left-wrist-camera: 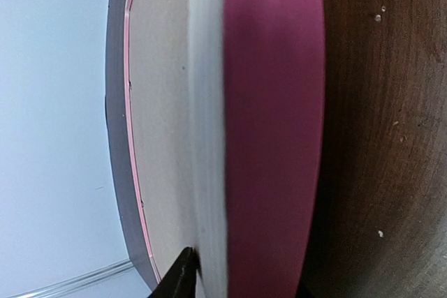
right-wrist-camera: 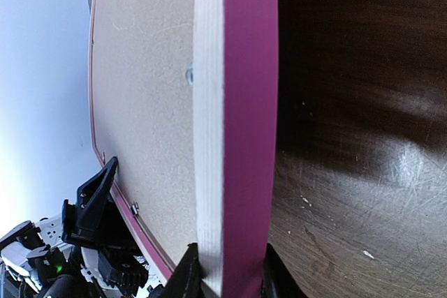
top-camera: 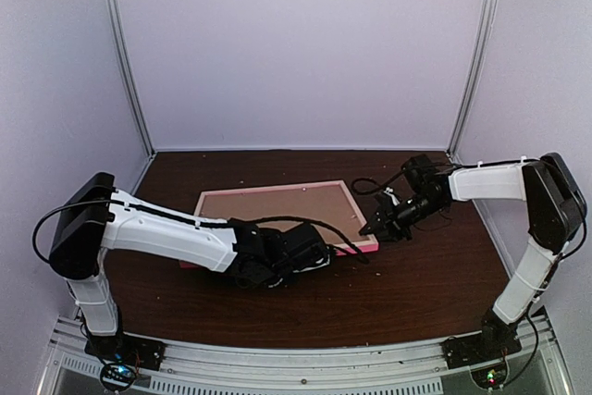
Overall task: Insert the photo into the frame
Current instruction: Pass from the right arm to the left, then pass from the left arm to the right
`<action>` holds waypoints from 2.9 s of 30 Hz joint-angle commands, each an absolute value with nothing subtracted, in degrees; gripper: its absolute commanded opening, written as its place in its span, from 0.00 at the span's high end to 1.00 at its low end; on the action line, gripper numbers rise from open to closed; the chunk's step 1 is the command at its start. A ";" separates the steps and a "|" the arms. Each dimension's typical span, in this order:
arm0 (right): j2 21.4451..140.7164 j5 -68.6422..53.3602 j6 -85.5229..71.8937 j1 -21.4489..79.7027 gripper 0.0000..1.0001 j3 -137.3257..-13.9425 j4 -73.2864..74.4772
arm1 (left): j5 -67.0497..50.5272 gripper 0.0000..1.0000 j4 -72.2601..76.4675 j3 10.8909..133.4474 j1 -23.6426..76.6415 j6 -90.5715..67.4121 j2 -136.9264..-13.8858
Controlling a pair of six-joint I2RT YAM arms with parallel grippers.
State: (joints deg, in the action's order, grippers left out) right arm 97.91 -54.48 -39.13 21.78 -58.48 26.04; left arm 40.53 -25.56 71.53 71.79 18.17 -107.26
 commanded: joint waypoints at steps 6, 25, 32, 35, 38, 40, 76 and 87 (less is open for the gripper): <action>95.89 -51.40 -34.36 21.65 0.46 -61.75 31.14 | 41.02 0.79 -24.17 73.48 71.09 18.70 -103.77; 92.26 -49.96 -25.01 11.61 0.31 -81.31 47.16 | 41.38 1.00 -35.88 89.19 71.10 21.74 -103.62; 90.47 -51.04 -24.44 8.45 0.30 -83.86 47.55 | 38.96 1.00 -46.49 102.87 70.22 20.81 -106.02; 90.27 -51.66 -24.56 7.71 0.30 -84.15 46.87 | 37.04 1.00 -51.70 110.00 69.10 19.17 -107.15; 90.31 -52.24 -24.60 7.33 0.30 -84.11 46.55 | 34.76 1.00 -56.56 117.37 67.97 17.57 -108.31; 90.09 -52.20 -24.60 6.83 0.30 -84.27 46.43 | 32.38 1.00 -59.54 122.85 66.74 16.31 -109.02; 83.35 -53.06 -24.17 6.24 0.25 -80.18 40.22 | -19.65 1.00 -78.30 147.41 45.97 -0.55 -108.16; 77.43 -55.37 -12.19 12.81 0.14 -75.14 27.84 | -20.79 1.00 -83.54 147.75 45.70 6.27 -111.29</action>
